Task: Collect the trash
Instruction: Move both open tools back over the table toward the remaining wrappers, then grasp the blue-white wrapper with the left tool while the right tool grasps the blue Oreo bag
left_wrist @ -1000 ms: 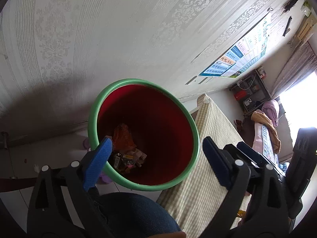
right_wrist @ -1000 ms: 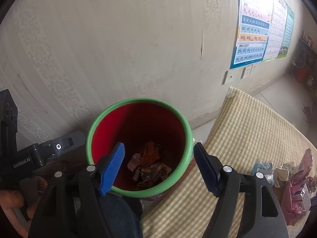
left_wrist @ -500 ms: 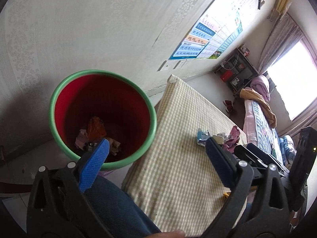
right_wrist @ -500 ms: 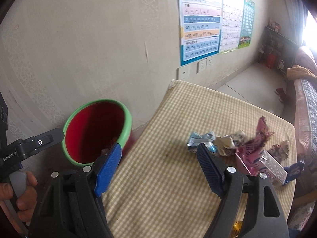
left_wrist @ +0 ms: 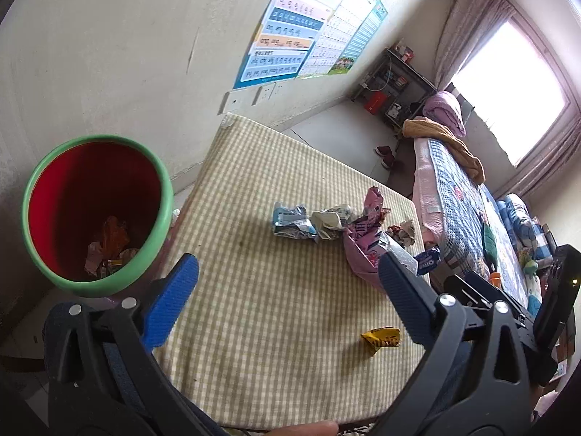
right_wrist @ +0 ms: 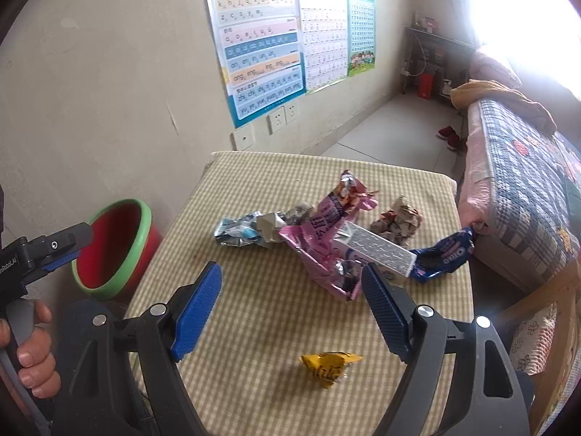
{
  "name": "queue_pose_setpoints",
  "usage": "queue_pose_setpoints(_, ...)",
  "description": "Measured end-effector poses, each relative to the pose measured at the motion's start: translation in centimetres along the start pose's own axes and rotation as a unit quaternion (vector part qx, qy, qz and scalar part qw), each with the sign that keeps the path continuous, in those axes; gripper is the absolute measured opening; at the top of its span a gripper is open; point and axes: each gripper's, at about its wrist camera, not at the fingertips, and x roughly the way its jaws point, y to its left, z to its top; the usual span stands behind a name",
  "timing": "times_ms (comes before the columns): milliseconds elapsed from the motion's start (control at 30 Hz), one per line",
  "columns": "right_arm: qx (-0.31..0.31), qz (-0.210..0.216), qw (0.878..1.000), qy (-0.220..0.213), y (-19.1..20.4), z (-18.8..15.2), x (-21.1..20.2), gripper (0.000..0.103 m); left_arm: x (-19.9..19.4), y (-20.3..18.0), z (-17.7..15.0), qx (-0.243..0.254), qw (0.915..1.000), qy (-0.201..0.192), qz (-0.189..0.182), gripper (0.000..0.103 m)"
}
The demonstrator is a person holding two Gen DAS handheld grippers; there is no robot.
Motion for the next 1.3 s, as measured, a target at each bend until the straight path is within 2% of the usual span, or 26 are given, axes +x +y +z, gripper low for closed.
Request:
queue_pose_setpoints(267,0.05,-0.038,0.998,0.0,-6.0,-0.9,-1.1,0.079,2.7,-4.2,-0.1,0.046,0.9985,0.028,0.011,0.097)
queue_pose_setpoints(533,0.09,-0.078,0.993,-0.003,-10.9,0.0,-0.8,0.09,5.2,-5.5,0.9,0.068,0.9965,0.045,0.02,0.097)
queue_pose_setpoints(767,0.115,-0.098,0.988,0.025,-13.9,0.2,2.6,0.094,8.1,-4.9,1.9,0.077,0.9941,0.065,0.039,0.097)
queue_pose_setpoints(1167,0.187,-0.139,0.971,0.055,-19.8,-0.8,8.6,0.094,15.2,-3.4,2.3,0.112,0.9847,0.114,0.068,0.097)
queue_pose_setpoints(1300,0.225,-0.131,0.963,0.075,-21.8,-1.7,10.9,0.094,17.8,-3.5,2.4,0.127,0.9809,0.124,0.079,0.097)
